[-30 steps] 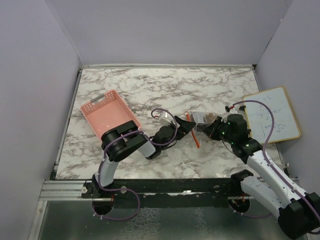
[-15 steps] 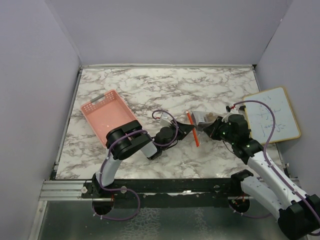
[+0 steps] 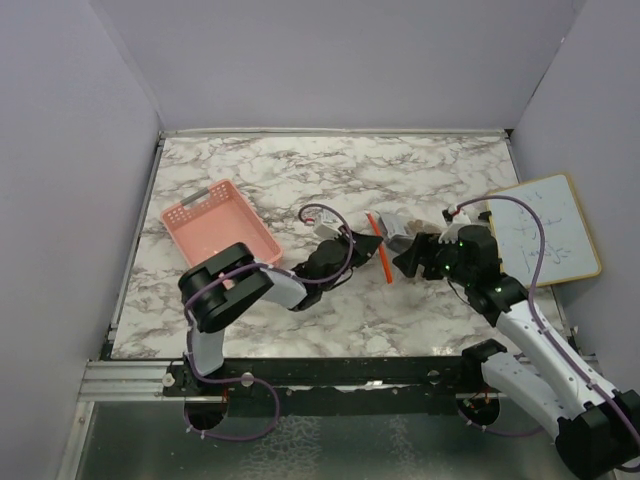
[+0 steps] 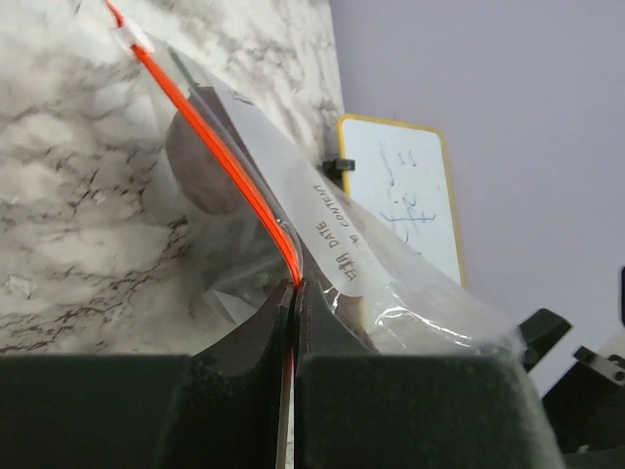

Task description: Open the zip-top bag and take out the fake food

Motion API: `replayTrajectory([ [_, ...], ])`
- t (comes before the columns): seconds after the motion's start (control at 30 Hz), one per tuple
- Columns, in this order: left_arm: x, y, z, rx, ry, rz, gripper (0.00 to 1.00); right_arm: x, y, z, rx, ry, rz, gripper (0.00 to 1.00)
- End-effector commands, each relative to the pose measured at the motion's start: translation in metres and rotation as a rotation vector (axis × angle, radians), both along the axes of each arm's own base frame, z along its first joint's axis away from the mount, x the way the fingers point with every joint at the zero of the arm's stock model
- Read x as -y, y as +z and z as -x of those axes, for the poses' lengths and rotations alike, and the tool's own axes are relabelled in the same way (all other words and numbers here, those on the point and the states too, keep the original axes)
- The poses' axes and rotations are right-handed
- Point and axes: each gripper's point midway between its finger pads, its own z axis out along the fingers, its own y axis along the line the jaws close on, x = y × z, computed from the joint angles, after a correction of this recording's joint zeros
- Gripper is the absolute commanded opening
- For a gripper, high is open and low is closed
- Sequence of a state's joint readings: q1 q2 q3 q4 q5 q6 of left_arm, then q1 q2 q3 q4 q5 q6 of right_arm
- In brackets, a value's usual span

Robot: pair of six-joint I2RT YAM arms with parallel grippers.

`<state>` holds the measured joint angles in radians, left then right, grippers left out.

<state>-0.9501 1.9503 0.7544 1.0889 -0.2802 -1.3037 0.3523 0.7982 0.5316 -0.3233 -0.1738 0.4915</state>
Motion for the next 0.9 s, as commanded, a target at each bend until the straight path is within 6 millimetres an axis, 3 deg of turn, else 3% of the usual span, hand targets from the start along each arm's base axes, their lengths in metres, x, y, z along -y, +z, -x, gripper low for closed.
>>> replayTrajectory([
  [0.0, -0.034, 0.038, -0.019, 0.106, 0.139, -0.218, 0.0, -0.017, 0.009, 0.011, 0.015, 0.178, 0.014, 0.75],
  [0.2, -0.068, 0.071, -0.032, 0.112, 0.26, -0.48, 0.0, -0.026, 0.022, 0.017, 0.056, 0.238, -0.03, 0.68],
  [0.27, -0.075, 0.078, -0.032, 0.116, 0.27, -0.544, 0.0, -0.026, 0.029, 0.017, 0.074, 0.247, -0.017, 0.62],
  [0.37, -0.082, 0.081, -0.031, 0.084, 0.286, -0.605, 0.0, -0.026, 0.037, 0.013, 0.089, 0.235, 0.017, 0.6],
  [0.57, -0.071, 0.08, -0.03, 0.053, 0.274, -0.628, 0.0, -0.037, 0.061, 0.003, 0.168, 0.223, 0.043, 0.6],
  [0.7, -0.057, 0.078, -0.029, 0.044, 0.237, -0.644, 0.0, -0.053, 0.075, -0.01, 0.187, 0.249, 0.093, 0.67],
  [0.87, -0.049, 0.087, -0.028, 0.042, 0.219, -0.617, 0.0, -0.076, 0.064, -0.016, 0.205, 0.255, 0.204, 0.67],
])
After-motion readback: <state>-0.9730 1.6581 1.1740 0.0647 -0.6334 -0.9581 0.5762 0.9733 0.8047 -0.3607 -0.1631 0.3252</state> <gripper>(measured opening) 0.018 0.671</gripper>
